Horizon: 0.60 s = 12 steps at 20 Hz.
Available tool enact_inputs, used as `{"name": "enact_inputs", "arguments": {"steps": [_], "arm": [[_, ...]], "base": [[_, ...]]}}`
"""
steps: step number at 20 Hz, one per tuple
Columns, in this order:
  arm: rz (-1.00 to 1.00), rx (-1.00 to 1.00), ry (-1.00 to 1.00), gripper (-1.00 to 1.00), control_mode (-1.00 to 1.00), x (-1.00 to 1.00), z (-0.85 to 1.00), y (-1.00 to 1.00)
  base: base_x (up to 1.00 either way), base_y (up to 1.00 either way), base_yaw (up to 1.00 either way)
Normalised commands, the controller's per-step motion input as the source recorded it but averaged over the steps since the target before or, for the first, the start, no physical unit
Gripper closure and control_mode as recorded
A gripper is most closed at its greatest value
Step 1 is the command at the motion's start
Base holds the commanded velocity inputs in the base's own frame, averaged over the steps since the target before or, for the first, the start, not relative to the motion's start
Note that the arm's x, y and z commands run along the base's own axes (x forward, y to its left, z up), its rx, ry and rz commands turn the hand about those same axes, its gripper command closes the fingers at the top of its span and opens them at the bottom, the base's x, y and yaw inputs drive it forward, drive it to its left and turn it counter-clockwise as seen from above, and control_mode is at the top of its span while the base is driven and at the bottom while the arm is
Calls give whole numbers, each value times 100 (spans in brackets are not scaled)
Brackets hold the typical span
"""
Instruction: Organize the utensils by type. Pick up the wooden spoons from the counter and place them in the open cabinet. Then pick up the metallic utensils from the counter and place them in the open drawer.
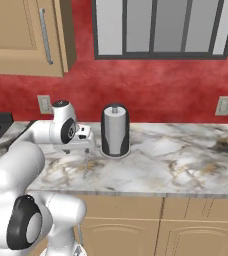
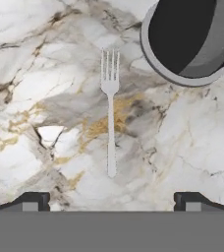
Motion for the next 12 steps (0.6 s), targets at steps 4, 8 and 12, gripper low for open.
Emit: {"name": "enact_inputs", "arguments": {"steps": [4, 8, 12], "arm": [[15, -5, 7, -100, -100, 5, -55, 0], [11, 0, 7, -100, -100, 17, -38, 0], [10, 0, 2, -100, -100, 13, -35, 0]], "base": [[0, 0, 0], [0, 0, 0], [0, 0, 0]]}}
